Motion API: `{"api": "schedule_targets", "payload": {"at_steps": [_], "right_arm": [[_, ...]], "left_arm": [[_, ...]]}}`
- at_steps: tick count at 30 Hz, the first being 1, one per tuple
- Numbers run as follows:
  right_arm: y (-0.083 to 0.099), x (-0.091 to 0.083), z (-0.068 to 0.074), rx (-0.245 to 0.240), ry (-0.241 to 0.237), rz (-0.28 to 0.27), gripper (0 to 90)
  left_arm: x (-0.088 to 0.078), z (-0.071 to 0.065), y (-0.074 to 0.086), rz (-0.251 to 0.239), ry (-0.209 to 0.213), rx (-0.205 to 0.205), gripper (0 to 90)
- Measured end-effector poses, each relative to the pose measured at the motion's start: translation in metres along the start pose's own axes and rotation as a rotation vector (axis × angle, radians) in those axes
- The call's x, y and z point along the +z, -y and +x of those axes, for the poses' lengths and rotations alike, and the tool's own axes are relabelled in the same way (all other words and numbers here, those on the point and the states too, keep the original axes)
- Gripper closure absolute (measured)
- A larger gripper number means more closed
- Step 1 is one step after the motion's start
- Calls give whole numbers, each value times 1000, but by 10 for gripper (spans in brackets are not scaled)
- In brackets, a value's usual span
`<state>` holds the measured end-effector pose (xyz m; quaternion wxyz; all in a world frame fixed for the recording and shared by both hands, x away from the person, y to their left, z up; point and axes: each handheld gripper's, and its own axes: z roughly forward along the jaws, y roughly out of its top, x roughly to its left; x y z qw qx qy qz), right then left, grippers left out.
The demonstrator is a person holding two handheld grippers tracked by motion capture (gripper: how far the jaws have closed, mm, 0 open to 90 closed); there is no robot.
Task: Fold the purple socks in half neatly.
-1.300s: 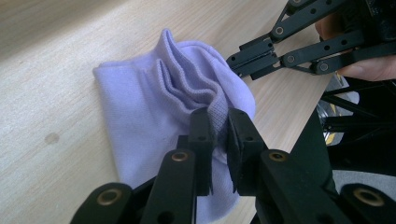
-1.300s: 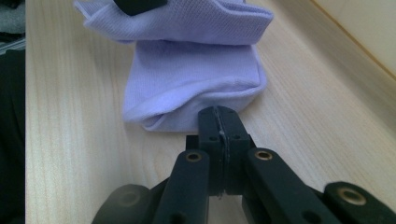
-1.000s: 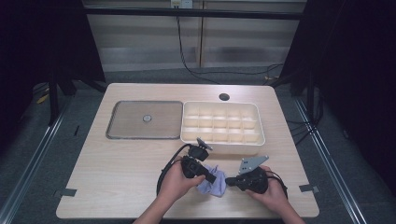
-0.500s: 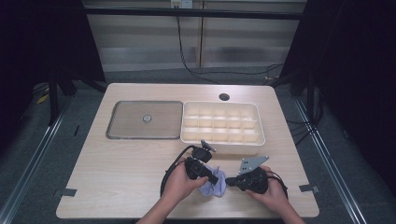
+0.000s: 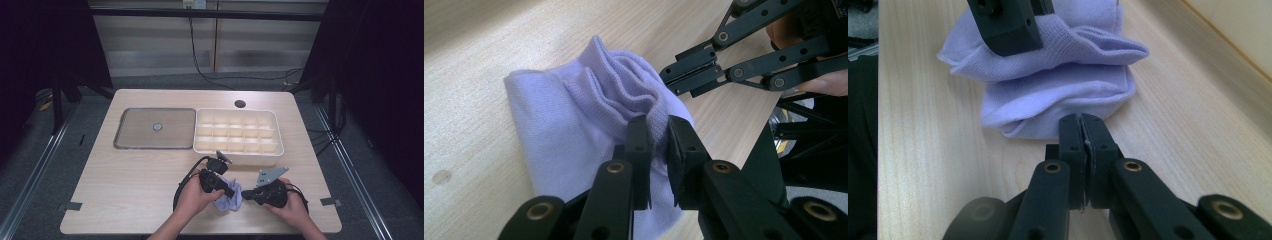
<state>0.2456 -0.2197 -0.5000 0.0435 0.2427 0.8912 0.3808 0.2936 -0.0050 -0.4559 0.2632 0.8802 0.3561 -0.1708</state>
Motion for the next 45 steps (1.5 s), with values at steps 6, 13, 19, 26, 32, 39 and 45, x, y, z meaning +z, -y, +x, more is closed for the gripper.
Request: {"api": "schedule_targets", "payload": {"at_steps": [6,13,19,26,32,39,45], "right_arm": [[0,0,0,-6,2,-1,881],[1,0,0,-3,3,-1,881],[0,0,0,-1,4,-2,881],[1,0,0,-2,5,-1,877],[1,0,0,0,6,-1,875],[1,-1,0,1,6,-2,875],[1,-1,1,1,7,-1,875]], "left_arm": [[2,-1,0,-11,3,-3,805],[4,-2,-1,-7,1,5,805],[6,-3,-1,-9,-3,8,802],[9,-3,0,1,-3,10,795],[10,-4,0,-8,4,11,783],[8,-5,0,-11,12,16,755],[7,-6,-1,-23,12,13,744]]}}
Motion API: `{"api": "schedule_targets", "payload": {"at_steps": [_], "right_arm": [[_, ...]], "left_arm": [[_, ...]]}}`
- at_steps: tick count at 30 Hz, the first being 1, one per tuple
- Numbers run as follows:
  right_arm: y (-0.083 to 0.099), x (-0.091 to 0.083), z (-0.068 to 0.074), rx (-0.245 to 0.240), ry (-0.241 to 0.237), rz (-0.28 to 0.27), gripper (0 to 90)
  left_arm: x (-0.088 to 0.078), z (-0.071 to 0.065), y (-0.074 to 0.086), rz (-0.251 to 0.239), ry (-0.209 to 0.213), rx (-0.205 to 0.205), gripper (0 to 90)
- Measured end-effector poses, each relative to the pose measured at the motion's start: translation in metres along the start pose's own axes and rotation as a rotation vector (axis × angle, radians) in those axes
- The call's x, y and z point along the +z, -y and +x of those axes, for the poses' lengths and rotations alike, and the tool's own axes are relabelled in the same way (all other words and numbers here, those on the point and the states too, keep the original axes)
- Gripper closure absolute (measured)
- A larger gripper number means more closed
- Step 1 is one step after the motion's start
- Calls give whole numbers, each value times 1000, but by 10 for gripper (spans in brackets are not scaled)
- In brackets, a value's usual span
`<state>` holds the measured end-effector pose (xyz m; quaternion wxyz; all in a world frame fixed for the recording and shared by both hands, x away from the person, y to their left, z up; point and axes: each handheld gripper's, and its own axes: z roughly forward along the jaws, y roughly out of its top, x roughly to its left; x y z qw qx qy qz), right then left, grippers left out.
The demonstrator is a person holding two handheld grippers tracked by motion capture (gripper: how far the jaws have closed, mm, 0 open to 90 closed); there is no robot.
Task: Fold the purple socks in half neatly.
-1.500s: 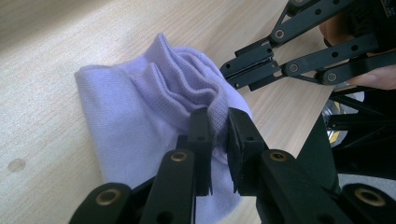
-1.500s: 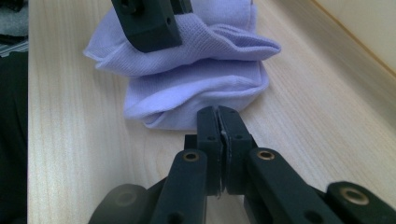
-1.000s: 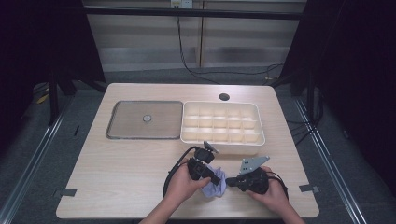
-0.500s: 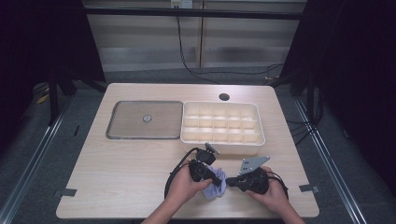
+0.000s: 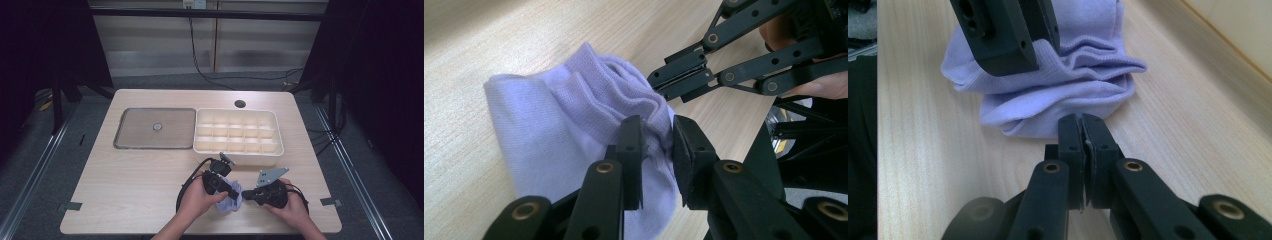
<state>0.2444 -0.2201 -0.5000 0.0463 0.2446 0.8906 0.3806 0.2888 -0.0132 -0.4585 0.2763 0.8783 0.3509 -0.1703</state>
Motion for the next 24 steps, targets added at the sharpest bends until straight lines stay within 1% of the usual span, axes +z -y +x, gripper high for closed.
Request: {"api": "schedule_targets", "payload": {"at_steps": [5,8,9,10,11,13,14,17,19,24], "right_arm": [[0,0,0,0,0,0,877],[0,0,0,-1,0,-1,877],[0,0,0,-1,-1,-1,877],[0,0,0,0,-1,-2,877],[0,0,0,1,-1,-2,877],[0,0,0,0,0,-1,877],[0,0,0,-2,0,-1,877],[0,0,0,1,-1,-2,877],[0,0,0,0,-1,-2,877],[0,0,0,2,-2,-3,877]], "left_arm": [[-1,-1,0,-4,-1,3,740],[-3,-2,0,-16,1,-7,738],[-5,-2,-1,-6,-2,4,737],[-5,-1,0,-16,0,5,736],[-6,-1,-1,-15,-4,0,737],[-9,-1,0,-14,-6,5,736],[-9,-1,0,-22,-4,3,735],[-12,-1,0,-26,-11,-3,735],[-14,1,0,-31,-11,4,736],[-19,4,0,-37,-16,4,736]]}}
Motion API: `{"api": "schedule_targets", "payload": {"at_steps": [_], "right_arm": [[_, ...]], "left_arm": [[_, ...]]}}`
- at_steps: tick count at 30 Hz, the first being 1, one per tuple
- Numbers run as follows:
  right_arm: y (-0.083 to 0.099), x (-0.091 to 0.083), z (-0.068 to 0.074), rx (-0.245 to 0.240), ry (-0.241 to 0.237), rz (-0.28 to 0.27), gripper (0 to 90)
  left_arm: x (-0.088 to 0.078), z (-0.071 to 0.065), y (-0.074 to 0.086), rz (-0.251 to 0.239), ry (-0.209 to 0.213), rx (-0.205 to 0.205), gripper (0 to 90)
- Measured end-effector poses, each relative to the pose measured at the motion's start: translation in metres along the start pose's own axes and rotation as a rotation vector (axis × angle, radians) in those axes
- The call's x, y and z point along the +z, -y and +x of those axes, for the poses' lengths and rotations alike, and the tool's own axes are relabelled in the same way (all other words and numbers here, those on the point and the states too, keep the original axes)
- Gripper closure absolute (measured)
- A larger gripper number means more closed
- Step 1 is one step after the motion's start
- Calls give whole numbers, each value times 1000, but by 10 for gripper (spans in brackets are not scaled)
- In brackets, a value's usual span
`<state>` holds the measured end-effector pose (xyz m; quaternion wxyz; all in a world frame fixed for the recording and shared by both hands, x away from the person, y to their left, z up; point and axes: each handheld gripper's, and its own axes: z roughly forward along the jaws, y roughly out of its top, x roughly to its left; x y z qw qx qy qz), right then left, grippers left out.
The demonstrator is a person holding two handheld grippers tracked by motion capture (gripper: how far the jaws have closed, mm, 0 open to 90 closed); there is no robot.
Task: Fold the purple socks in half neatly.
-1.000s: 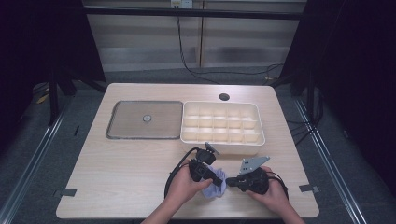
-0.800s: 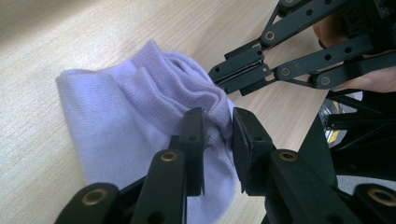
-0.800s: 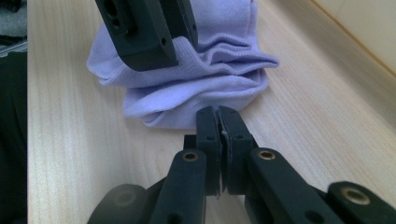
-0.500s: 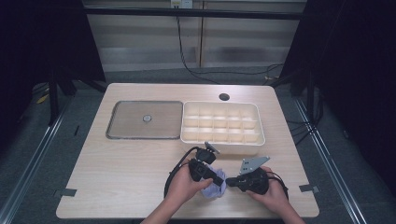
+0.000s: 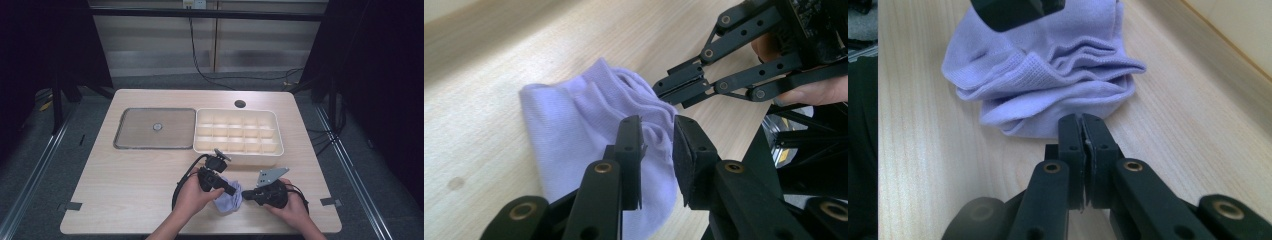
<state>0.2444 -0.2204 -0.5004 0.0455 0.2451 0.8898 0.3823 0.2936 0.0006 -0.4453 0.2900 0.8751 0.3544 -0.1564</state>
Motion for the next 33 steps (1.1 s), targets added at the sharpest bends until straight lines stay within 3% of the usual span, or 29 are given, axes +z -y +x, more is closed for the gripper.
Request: {"api": "schedule_targets", "payload": {"at_steps": [11,14,22,33], "right_arm": [[0,0,0,2,4,-1,875],[0,0,0,0,4,-2,874],[0,0,0,-1,1,-2,873],[0,0,0,0,-1,-2,874]], "left_arm": [[-6,9,4,-17,-32,-13,703],[-10,13,5,-18,-62,1,668],[-16,25,11,-38,-85,-38,623],[-15,33,15,-22,-96,-65,602]]}}
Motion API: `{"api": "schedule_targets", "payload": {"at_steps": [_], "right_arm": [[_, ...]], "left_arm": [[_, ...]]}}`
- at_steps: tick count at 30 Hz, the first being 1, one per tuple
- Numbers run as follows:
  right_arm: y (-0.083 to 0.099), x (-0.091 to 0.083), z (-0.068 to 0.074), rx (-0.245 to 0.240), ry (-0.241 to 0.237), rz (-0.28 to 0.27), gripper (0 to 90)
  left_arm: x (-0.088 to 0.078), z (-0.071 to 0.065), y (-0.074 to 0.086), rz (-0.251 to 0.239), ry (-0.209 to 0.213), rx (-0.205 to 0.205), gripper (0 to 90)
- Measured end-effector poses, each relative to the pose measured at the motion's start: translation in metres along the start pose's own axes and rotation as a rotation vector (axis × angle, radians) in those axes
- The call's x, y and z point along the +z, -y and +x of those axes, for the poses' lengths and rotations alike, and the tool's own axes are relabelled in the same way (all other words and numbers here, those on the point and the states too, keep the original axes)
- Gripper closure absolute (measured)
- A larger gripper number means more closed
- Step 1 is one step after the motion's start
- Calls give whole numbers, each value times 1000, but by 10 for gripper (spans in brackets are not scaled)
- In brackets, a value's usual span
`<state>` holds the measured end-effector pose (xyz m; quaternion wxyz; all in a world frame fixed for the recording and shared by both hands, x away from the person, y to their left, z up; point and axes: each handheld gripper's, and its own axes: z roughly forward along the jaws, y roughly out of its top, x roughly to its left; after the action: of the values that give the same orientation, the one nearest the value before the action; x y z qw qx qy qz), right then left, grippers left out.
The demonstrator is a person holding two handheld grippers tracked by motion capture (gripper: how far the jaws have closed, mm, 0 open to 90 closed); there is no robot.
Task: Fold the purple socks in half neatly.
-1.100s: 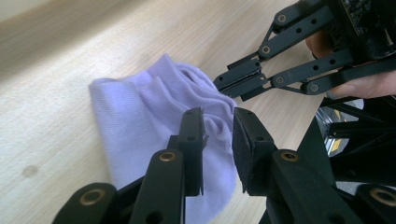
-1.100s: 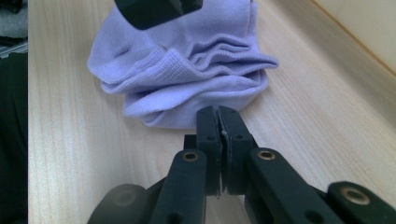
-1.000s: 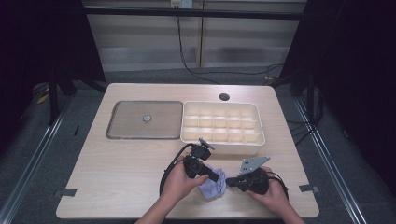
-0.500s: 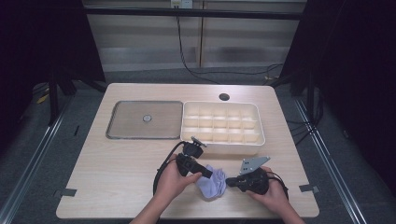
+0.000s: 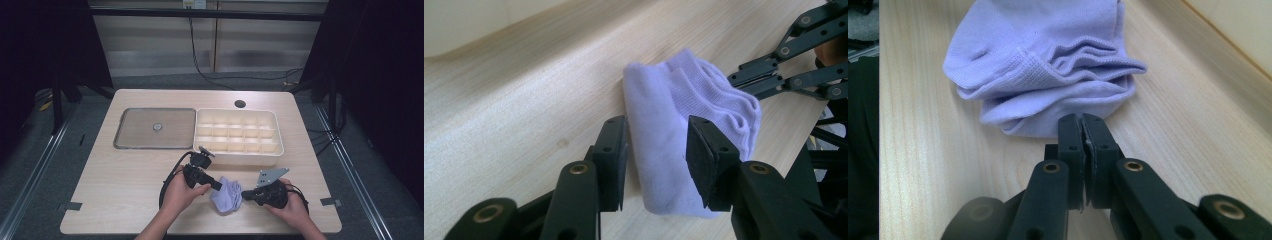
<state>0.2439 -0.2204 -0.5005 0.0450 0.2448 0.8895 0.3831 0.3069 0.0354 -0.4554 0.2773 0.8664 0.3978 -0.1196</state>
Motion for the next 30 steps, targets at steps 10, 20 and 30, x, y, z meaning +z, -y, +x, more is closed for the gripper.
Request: {"api": "schedule_targets", "payload": {"at_steps": [10,20,30], "right_arm": [[0,0,0,0,-1,0,874],[0,0,0,0,0,-2,873],[0,0,1,-2,0,-1,872]], "left_arm": [[7,4,4,23,12,-19,600],[13,6,6,24,17,-41,611],[18,5,7,37,34,-49,638]]}}
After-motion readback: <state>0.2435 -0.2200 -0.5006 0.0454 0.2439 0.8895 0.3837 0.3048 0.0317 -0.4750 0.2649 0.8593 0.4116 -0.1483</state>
